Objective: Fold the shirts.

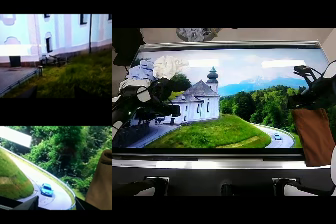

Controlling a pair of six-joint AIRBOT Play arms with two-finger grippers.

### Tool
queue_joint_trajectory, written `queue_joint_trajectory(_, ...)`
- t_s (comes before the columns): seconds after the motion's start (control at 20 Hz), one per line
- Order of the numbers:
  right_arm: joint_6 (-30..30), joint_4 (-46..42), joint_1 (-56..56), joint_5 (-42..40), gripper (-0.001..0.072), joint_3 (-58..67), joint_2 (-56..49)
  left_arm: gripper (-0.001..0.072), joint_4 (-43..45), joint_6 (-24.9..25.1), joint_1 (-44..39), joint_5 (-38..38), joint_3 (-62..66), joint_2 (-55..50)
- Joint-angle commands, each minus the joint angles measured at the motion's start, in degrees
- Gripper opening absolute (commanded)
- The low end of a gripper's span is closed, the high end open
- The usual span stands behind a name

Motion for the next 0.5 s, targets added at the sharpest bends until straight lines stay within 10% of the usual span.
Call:
queue_joint_trajectory(0.0,0.0,0.0,0.0,0.0,0.0553,0.0,0.0,0.055,0.0,0.0,0.0,0.0,0.0,0.0)
queue_joint_trajectory(0.45,0.0,0.0,0.0,-1.1,0.0552,0.0,0.0,0.055,0.0,0.0,0.0,3.7,0.0,-0.2)
